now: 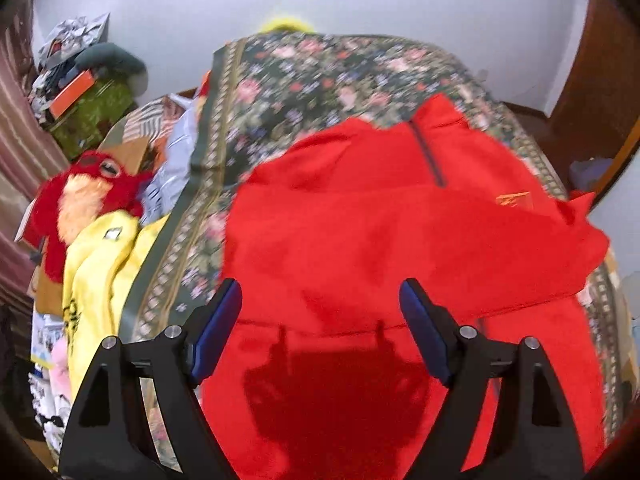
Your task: Fold large clothes
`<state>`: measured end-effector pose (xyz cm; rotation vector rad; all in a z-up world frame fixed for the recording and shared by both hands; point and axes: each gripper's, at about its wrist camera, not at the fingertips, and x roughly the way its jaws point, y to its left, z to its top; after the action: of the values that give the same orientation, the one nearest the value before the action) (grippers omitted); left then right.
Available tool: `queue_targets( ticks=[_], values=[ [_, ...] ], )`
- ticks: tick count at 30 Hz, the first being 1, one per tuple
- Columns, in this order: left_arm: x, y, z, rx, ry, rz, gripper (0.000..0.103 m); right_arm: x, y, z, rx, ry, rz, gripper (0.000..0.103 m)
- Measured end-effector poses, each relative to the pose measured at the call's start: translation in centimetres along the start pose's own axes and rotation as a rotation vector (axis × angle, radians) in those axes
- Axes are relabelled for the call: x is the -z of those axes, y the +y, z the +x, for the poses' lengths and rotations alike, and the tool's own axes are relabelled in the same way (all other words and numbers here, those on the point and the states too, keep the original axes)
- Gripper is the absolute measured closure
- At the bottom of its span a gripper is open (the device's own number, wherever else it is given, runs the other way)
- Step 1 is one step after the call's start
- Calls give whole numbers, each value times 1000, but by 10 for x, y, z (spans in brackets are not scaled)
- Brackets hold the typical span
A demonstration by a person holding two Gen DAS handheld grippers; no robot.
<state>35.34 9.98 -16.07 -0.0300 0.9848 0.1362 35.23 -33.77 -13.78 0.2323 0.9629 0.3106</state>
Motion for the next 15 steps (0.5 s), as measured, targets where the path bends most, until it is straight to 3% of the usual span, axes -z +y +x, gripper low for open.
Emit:
queue_targets(
  ticks=[6, 15],
  values=[
    [-7, -34, 8, 65, -36, -11, 17, -5, -66, 29, 24, 48, 206, 35],
    [6, -71, 57, 140, 59, 4, 17, -8, -129, 83, 38, 115, 410, 35]
  ],
)
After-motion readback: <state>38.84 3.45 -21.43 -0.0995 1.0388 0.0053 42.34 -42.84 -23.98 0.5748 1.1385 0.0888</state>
